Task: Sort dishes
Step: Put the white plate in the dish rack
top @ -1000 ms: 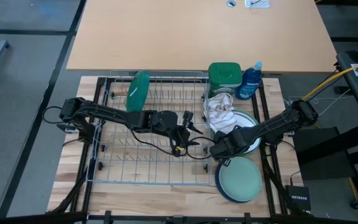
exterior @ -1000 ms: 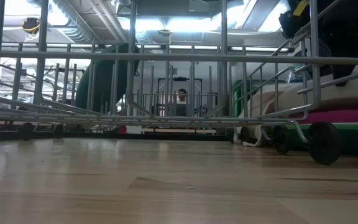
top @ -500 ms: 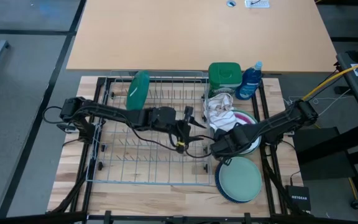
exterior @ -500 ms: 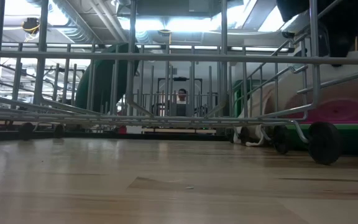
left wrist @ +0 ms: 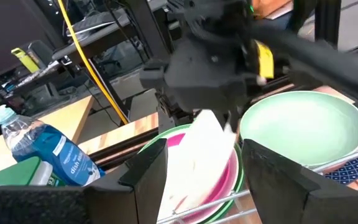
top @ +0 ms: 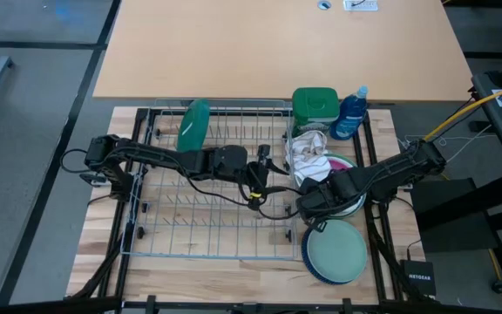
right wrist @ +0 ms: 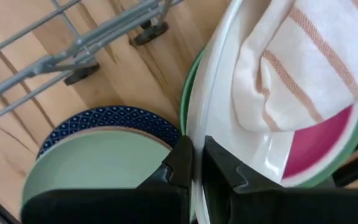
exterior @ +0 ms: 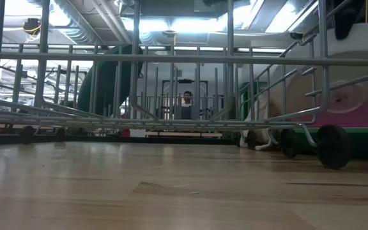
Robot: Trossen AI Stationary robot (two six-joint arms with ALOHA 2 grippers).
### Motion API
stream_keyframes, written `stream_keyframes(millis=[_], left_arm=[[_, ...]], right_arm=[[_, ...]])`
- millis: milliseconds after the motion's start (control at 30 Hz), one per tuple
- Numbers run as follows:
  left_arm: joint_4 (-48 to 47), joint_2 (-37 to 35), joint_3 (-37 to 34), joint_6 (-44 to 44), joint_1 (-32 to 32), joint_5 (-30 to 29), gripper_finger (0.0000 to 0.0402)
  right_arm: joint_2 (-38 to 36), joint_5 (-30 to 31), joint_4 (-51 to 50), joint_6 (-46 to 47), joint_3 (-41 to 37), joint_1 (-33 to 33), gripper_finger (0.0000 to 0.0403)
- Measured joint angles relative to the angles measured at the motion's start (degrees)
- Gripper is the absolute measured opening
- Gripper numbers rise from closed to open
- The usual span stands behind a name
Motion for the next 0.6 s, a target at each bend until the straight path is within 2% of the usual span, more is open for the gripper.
stream_keyframes(millis=[100,600], left_arm=[[-0.25,0.0,0.0,0.0,-0.01,0.0,0.0195],[0.22,0.0,0.0,0.31,0.01,0.02,0.0195]], right_arm=[[0.0,0.19,-2.82,0.01,1.68,0.0,0.002],[-3.91,-0.31,-2.56,-0.41,2.83,-2.82,0.002]])
